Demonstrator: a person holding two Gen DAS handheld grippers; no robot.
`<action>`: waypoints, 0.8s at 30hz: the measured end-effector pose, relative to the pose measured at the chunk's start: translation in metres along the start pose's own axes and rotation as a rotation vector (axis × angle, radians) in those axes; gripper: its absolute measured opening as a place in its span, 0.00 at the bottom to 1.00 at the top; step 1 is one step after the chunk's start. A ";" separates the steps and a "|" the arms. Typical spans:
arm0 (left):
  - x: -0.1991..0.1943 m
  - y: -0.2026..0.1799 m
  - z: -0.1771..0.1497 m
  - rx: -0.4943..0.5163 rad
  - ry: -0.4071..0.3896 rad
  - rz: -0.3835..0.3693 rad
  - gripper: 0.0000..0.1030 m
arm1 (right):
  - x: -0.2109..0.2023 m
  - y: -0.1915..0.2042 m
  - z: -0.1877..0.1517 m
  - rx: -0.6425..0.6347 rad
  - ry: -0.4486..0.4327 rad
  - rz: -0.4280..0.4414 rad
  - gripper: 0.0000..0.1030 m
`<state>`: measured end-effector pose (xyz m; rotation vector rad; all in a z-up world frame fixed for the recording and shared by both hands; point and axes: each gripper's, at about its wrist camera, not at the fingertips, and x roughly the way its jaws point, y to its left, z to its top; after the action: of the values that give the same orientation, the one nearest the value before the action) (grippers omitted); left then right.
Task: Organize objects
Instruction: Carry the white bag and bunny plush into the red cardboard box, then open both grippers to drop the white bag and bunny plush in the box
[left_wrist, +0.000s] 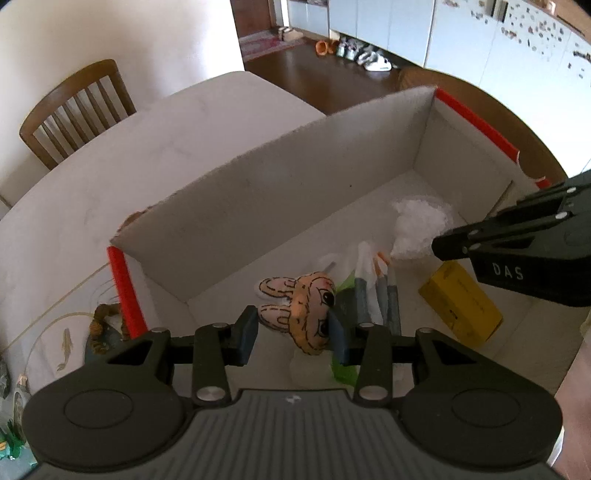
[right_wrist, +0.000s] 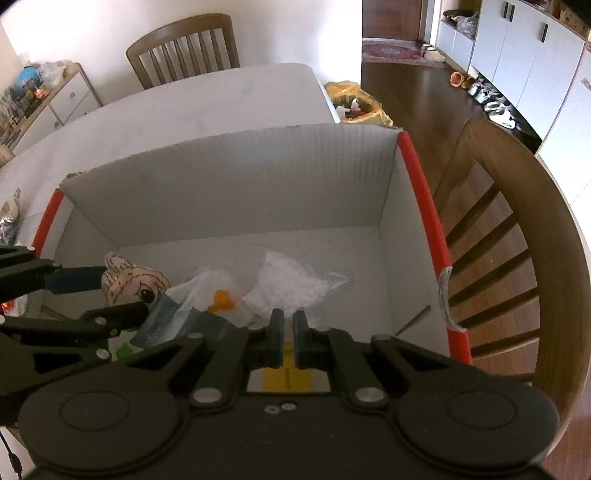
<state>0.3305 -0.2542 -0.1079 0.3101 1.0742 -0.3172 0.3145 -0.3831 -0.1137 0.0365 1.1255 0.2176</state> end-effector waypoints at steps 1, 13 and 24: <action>0.002 -0.001 0.000 0.004 0.006 0.003 0.40 | 0.001 -0.001 0.000 0.006 0.005 0.002 0.04; 0.005 -0.004 -0.001 -0.003 0.008 -0.017 0.42 | -0.005 -0.004 -0.006 0.013 0.002 0.025 0.16; -0.018 -0.002 -0.007 -0.047 -0.064 -0.069 0.54 | -0.029 -0.005 -0.013 -0.014 -0.056 0.051 0.20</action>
<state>0.3162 -0.2520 -0.0947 0.2203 1.0289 -0.3608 0.2919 -0.3948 -0.0939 0.0588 1.0678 0.2679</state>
